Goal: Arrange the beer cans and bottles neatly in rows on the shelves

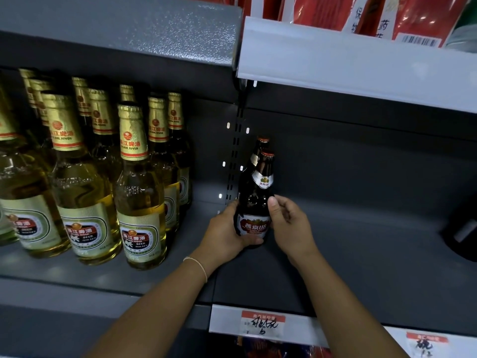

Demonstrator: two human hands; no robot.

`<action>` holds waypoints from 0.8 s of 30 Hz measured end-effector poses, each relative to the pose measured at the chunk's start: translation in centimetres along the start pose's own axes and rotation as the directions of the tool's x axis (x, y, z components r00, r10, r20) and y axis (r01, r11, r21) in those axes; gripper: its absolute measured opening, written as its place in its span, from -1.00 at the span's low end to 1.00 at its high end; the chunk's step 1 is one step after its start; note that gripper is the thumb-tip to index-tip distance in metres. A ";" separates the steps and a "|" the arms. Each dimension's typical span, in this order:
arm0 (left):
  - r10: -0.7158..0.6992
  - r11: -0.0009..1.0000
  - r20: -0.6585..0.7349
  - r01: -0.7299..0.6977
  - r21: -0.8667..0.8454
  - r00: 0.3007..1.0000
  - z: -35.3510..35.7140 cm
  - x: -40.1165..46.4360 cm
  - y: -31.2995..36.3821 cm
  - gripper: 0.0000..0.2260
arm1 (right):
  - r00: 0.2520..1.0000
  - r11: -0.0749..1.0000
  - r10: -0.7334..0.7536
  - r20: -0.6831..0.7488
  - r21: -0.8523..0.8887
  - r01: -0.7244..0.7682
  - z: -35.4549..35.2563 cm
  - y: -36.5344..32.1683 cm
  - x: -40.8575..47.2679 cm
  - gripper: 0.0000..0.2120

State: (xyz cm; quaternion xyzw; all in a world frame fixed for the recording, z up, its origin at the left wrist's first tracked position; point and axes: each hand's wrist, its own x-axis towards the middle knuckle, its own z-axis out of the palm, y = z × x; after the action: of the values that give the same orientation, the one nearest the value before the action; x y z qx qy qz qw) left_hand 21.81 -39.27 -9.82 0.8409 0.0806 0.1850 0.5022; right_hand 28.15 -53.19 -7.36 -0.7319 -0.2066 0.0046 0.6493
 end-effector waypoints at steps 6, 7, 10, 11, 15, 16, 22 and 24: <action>-0.011 1.000 -0.001 0.011 0.025 1.000 -0.1 -0.2 0.2 -0.23 | 1.000 1.000 0.004 0.016 -0.001 -0.004 -0.1 -0.3 -0.1 -0.92; -0.018 0.999 0.007 0.018 0.033 1.000 -0.2 -0.3 0.4 -0.22 | 1.000 1.000 0.003 0.023 -0.006 -0.003 -0.2 -0.4 -0.1 -0.87; -0.039 0.984 0.007 0.037 0.176 0.999 -0.9 -0.7 1.7 -0.38 | 0.999 1.000 0.016 0.030 -0.015 -0.015 -0.6 -0.4 -0.2 -0.74; -0.042 0.960 -0.013 0.043 0.276 0.999 -1.2 -1.1 2.4 -0.53 | 1.000 1.000 0.017 0.021 -0.017 -0.016 -0.9 -0.3 -0.3 -0.75; 0.040 0.863 -0.107 0.020 0.504 0.993 -1.9 -2.8 5.8 -0.85 | 0.999 0.999 -0.018 -0.038 -0.036 0.017 -2.3 -0.3 -0.5 -0.85; 0.081 0.881 -0.115 -0.017 0.473 0.990 -1.8 -3.1 6.6 -0.87 | 0.998 0.999 -0.033 -0.054 -0.036 0.031 -2.7 -0.4 -0.6 -0.89; 0.261 0.940 -0.074 -0.236 0.248 0.962 1.0 -2.6 10.6 -0.73 | 0.990 0.996 -0.086 -0.113 -0.035 0.083 -6.6 -1.9 -1.2 -0.87; 0.308 0.930 -0.053 -0.289 0.227 0.950 2.6 -1.9 11.3 -0.66 | 0.985 0.995 -0.098 -0.144 -0.050 0.092 -8.5 -2.4 -1.3 -0.85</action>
State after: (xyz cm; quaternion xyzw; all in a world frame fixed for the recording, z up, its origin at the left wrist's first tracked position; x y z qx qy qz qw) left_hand 20.54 -47.44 -1.51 0.8841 -0.0067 0.2859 0.3695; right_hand 28.56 -61.47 -4.08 -0.7334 -0.1932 -0.0844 0.6463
